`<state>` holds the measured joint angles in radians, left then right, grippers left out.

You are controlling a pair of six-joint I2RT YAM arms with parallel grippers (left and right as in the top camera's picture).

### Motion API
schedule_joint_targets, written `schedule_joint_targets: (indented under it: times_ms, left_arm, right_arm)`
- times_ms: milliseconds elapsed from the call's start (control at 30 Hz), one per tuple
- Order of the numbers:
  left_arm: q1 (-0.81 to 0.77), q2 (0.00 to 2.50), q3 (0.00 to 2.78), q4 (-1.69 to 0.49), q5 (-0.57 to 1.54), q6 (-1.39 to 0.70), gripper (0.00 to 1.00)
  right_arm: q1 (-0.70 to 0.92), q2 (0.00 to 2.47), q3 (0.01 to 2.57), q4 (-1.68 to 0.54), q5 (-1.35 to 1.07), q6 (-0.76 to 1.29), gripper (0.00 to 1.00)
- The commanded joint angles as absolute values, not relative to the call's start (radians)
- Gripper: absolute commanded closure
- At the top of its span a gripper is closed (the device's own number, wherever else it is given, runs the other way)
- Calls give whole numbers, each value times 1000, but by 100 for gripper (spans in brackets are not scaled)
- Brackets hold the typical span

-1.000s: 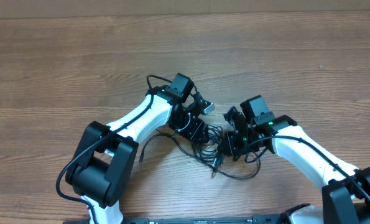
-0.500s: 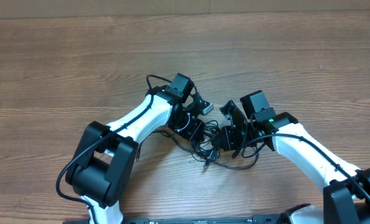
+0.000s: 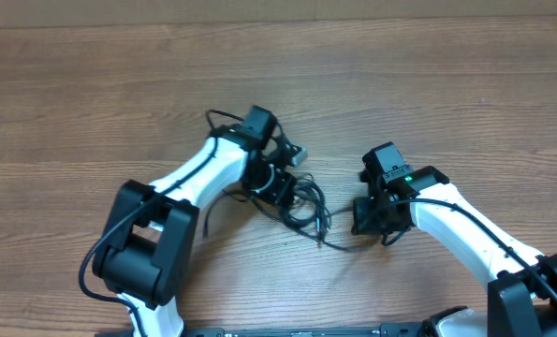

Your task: Untangle cables

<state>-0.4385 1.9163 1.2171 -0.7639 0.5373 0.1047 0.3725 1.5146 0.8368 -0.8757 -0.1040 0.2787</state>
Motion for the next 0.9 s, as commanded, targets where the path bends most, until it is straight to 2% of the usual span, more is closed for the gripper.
schedule_joint_targets:
  times_ms: [0,133,233,367,567,867]
  left_arm:
    - [-419,1909,1216,-767,517,101,96]
    - [-419,1909,1216,-767,542,101,96]
    - [-420,1909,1216,-763,601,102,96]
    - [-420,1909,1216,-764,647,136,96]
    - [-420,1909,1216,-767,806,215,96]
    - [-420,1909,1216,-764,730,213,96]
  right_arm:
    - [369,1519,844,-888,144,417,96]
    - [369,1519,844,-849,68,425,96]
    - [369,1519,844,-785,-196,189,95]
    - [369,1519,845,-747,-446,-40,83]
    - [369,1519,845,-734,-500,-135,78]
    - [369,1519,845,-684,-503,-140,73]
